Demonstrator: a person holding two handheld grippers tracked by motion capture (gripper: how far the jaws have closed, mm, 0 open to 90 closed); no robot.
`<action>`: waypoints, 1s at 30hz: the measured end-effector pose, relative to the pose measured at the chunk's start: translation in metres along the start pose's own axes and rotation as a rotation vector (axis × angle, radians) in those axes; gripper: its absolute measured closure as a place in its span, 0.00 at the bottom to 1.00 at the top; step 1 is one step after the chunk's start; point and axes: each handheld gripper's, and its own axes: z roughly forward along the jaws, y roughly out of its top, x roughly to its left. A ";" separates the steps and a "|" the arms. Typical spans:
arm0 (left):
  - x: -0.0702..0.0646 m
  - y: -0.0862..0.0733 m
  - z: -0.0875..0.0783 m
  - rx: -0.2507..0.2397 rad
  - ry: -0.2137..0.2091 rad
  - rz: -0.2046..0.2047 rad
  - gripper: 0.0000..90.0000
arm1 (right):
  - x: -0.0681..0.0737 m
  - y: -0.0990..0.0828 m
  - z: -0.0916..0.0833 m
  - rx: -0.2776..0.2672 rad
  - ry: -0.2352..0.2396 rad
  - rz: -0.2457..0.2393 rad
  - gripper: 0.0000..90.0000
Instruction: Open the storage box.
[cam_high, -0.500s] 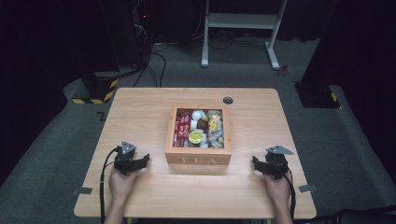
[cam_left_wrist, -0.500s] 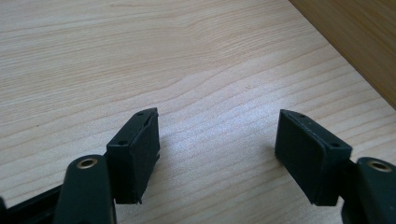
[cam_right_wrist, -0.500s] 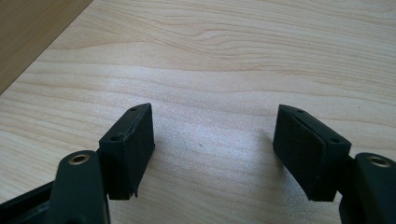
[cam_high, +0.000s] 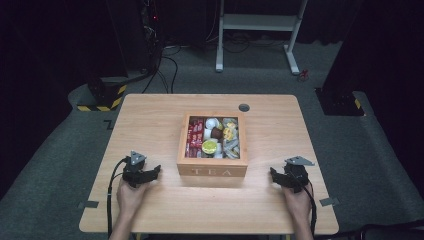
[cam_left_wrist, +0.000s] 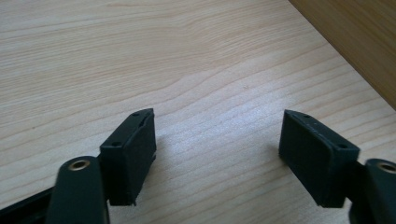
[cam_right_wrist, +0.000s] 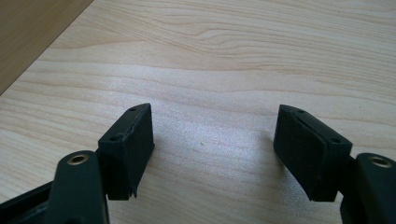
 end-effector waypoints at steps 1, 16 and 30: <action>0.000 0.000 0.000 0.002 -0.007 0.001 0.28 | 0.000 0.000 0.000 -0.001 0.000 -0.002 0.32; -0.003 0.001 0.000 0.009 -0.025 0.021 0.27 | 0.000 0.000 0.000 0.000 0.001 -0.001 0.32; -0.015 -0.001 -0.010 -0.043 -0.138 0.043 0.36 | 0.000 0.000 0.000 0.000 0.001 -0.001 0.32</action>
